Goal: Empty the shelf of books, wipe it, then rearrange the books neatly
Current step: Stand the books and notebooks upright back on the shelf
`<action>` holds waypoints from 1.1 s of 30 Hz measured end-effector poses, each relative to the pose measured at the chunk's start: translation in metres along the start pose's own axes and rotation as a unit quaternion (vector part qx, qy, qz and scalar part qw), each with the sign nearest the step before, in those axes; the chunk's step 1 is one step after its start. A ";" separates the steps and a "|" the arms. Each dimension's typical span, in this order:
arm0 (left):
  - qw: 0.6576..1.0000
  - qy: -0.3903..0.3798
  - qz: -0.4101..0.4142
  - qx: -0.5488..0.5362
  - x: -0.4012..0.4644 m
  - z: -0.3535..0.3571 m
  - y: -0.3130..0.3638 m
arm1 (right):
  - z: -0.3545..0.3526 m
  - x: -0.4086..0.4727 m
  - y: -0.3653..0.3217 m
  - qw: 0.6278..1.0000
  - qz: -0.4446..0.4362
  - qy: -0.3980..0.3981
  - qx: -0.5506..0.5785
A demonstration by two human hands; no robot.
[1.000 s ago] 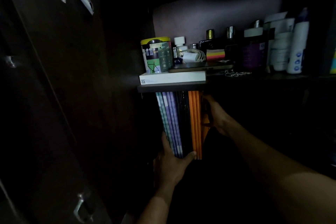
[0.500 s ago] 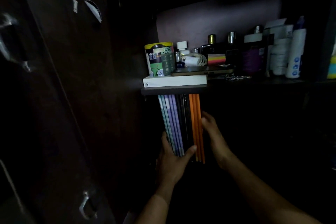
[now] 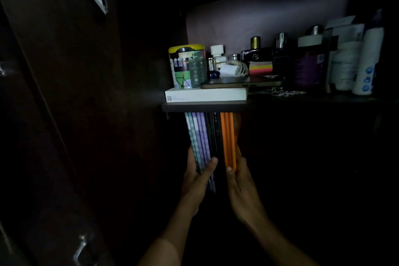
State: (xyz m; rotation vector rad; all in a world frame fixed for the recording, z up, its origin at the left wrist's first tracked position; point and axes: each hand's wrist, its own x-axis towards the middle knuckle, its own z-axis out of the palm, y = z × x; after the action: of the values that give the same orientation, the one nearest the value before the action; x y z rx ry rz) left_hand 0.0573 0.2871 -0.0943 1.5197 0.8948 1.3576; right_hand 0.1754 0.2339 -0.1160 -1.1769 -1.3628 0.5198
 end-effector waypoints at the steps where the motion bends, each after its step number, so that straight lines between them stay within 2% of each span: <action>1: 1.000 0.006 -0.001 -0.005 0.001 0.001 0.001 | -0.001 0.002 0.000 1.000 0.002 0.001 -0.004; 7: 1.000 0.011 0.002 -0.013 0.010 -0.002 0.006 | -0.008 0.007 -0.011 0.999 0.020 -0.032 0.019; 12: 1.000 0.002 0.018 0.025 0.018 -0.006 0.000 | -0.016 0.011 -0.008 1.000 0.004 -0.015 -0.002; 17: 0.999 -0.042 0.024 0.004 0.019 -0.010 0.000 | -0.009 0.006 -0.007 1.000 -0.012 -0.002 0.008; 24: 0.998 -0.062 0.009 -0.018 0.045 -0.017 0.043 | -0.014 0.010 -0.006 0.999 0.022 -0.004 0.029; 29: 0.997 -0.025 -0.007 -0.066 0.058 0.001 0.075 | -0.022 0.014 0.000 0.997 0.001 0.000 0.080; 33: 0.998 -0.001 -0.014 -0.064 0.059 0.001 0.071 | -0.017 0.018 0.002 0.999 -0.019 -0.014 0.025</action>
State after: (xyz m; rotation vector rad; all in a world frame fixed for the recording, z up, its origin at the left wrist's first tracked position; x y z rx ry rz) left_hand 0.0640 0.3164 -0.0068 1.4058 0.8109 1.3667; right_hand 0.1956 0.2442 -0.1055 -1.1038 -1.3868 0.5425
